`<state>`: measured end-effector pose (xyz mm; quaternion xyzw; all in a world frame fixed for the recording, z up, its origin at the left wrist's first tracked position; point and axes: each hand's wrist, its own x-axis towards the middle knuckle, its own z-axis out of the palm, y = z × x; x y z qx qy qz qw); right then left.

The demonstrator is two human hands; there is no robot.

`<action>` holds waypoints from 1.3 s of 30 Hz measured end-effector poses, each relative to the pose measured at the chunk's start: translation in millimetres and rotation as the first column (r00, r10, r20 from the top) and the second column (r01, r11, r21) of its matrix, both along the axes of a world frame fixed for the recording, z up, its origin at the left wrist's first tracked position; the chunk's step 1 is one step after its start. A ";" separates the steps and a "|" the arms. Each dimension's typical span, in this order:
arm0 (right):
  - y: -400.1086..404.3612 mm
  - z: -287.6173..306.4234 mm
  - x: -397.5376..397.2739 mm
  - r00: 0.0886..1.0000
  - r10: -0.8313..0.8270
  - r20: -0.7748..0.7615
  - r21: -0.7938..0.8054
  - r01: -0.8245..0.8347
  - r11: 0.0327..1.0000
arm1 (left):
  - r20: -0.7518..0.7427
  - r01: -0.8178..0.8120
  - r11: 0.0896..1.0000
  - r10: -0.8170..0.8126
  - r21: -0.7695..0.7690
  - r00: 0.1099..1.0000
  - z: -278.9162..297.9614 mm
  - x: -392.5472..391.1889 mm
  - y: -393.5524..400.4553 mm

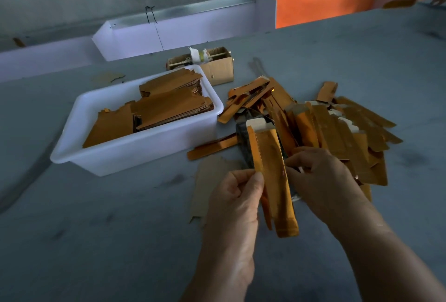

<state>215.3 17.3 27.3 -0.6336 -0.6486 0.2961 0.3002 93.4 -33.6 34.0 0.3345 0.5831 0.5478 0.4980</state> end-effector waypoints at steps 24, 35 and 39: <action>-33.3 -19.2 -7.6 0.976 -0.184 -0.114 0.148 0.200 0.969 | -0.340 0.138 0.989 -0.112 0.053 0.934 -2.9 3.8 11.7; -39.5 5.0 5.4 0.974 -0.198 0.106 0.399 0.141 0.906 | -0.493 0.167 0.986 -0.132 0.027 0.860 3.5 4.8 15.5; -41.7 25.4 16.4 0.845 0.044 -0.532 0.096 0.008 0.995 | -0.332 0.147 0.989 -0.130 0.025 0.934 7.4 -3.8 10.4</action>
